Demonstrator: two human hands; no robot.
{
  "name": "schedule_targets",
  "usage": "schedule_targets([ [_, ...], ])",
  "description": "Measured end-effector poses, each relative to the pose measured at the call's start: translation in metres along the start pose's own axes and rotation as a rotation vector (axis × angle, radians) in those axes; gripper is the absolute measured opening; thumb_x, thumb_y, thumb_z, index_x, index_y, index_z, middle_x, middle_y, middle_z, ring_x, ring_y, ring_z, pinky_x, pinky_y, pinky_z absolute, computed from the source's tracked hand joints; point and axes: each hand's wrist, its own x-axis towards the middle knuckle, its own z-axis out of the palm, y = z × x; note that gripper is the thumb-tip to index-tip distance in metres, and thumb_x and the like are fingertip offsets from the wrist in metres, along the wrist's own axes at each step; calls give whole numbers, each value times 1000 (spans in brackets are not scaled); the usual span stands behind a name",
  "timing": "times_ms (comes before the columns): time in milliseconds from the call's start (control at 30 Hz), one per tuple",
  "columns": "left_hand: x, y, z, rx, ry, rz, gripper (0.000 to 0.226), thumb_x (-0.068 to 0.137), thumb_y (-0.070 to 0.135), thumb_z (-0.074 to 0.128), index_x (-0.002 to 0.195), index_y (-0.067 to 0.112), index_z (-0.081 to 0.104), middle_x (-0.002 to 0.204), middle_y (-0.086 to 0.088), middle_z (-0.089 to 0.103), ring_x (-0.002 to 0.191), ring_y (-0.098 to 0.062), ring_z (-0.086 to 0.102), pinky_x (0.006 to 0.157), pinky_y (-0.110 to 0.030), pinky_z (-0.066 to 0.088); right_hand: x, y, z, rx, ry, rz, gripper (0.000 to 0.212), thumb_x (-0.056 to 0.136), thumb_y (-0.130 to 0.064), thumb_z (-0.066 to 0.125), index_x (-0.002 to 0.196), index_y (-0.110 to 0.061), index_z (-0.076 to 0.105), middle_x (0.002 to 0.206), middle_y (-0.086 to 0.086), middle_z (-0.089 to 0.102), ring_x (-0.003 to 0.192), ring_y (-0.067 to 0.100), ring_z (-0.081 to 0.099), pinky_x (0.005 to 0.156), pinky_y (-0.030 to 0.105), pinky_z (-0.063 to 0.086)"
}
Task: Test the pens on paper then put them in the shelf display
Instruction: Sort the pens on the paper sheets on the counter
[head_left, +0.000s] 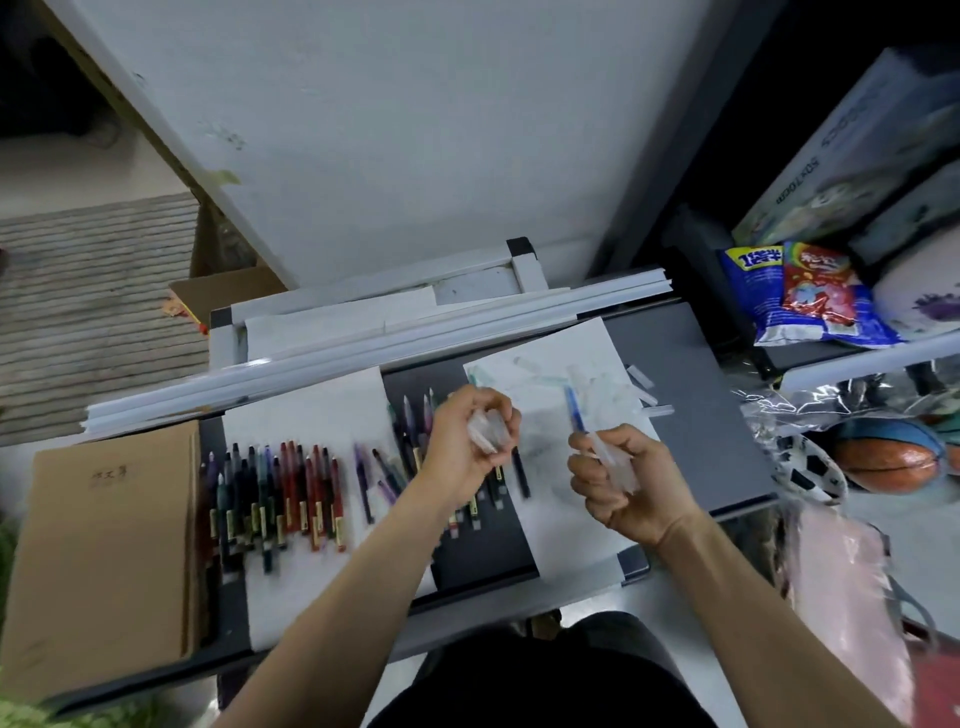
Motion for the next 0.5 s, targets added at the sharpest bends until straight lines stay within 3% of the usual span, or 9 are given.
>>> schedule_targets([
  [100,19,-21,30,98,188,-9,39,97,22,60,58,16,57,67,-11,57,50,-21,49,46,-22,28,-4,-18,-9,-63,141,-134,25,95,-33,57,79,-15,61,70,1,41,47,10,31,37,19,17],
  [233,45,-47,61,289,405,175,54,104,21,58,50,18,51,52,-11,49,52,-23,46,49,-27,31,-1,-42,-15,-236,611,-403,32,99,-27,59,70,-13,62,66,8,54,43,13,37,37,20,26],
  [333,61,-64,81,464,507,303,54,108,28,53,63,-2,50,57,-13,53,57,-21,50,58,-30,40,7,-51,-22,-571,889,-647,38,93,-24,56,57,-13,61,58,5,63,47,18,48,46,25,38],
  [400,71,-74,97,492,525,389,56,108,34,51,73,-9,48,62,-18,52,59,-19,48,61,-31,41,15,-54,-27,-820,989,-754,41,95,-29,51,59,-14,62,58,-1,67,51,14,58,54,27,46],
  [500,87,-89,123,507,495,482,55,108,39,50,74,-4,48,70,-25,51,63,-18,45,60,-34,41,29,-57,-37,-964,1009,-880,43,101,-37,46,62,-22,58,62,-7,66,54,10,58,52,18,40],
])
